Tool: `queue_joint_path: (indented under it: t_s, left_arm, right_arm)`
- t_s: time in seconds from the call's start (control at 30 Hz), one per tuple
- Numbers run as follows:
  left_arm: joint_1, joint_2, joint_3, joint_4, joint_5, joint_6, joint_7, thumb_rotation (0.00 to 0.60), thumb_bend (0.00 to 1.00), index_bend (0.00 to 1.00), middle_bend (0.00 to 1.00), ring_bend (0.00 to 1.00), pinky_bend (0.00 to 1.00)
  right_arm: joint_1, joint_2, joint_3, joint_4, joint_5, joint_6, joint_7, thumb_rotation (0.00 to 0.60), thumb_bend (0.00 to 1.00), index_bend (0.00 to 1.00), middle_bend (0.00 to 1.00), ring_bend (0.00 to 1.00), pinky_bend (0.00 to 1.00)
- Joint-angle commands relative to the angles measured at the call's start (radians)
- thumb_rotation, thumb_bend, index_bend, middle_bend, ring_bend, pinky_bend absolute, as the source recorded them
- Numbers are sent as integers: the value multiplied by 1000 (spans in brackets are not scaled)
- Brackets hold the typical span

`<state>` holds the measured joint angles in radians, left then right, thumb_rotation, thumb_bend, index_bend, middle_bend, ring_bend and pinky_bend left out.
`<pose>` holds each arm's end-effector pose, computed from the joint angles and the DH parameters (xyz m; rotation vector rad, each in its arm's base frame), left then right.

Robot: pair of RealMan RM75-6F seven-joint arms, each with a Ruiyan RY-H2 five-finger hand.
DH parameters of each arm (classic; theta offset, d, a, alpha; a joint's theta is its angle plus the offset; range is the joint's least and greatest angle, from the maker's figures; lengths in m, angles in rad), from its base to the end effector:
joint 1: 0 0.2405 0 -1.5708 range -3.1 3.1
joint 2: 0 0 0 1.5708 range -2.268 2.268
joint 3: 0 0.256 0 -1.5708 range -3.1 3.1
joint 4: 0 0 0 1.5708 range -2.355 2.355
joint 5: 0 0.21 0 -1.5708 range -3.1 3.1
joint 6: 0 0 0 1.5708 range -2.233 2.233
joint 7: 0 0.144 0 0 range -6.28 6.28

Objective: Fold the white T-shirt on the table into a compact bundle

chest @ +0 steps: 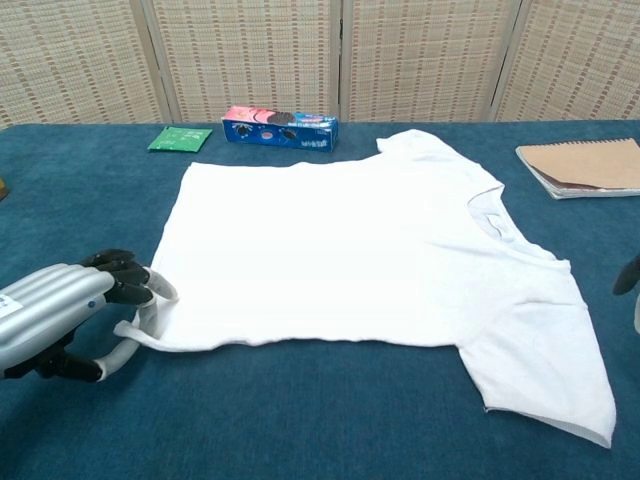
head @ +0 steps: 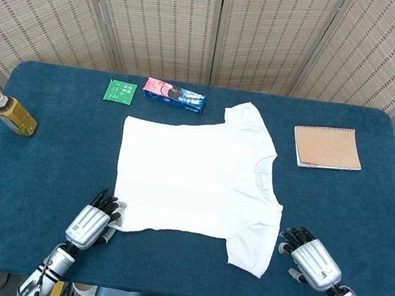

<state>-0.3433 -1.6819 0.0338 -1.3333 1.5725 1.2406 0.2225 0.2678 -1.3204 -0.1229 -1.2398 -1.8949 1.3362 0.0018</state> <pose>-0.2264 0.2165 -0.0470 -1.8594 -0.9077 -0.9844 -0.3087 -0.1902 0.0620 2.0733 -0.6534 0.8303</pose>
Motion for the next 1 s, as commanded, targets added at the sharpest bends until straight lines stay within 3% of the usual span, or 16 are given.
queue_joint_path:
  t_s: [0.03,0.43,1.0]
  left_arm:
    - [1,3,0,-5,-3,0,-5,600,516,648,249,165,2]
    - [2,6,5,-9,-6,2,-13,600,516,645,249,162,2]
    - [2,4,2,-2,-10,8,-21,600,516,644,249,160,2]
  right_arm:
    - [19,-51,3,56,-2,-7,13,600,51,440,267,181,217]
    - [66,-157,-1,187,9,-26,51,600,52,453,267,181,201]
    - [108,-221,-12,266,24,-24,83,600,94,454,273,181,201]
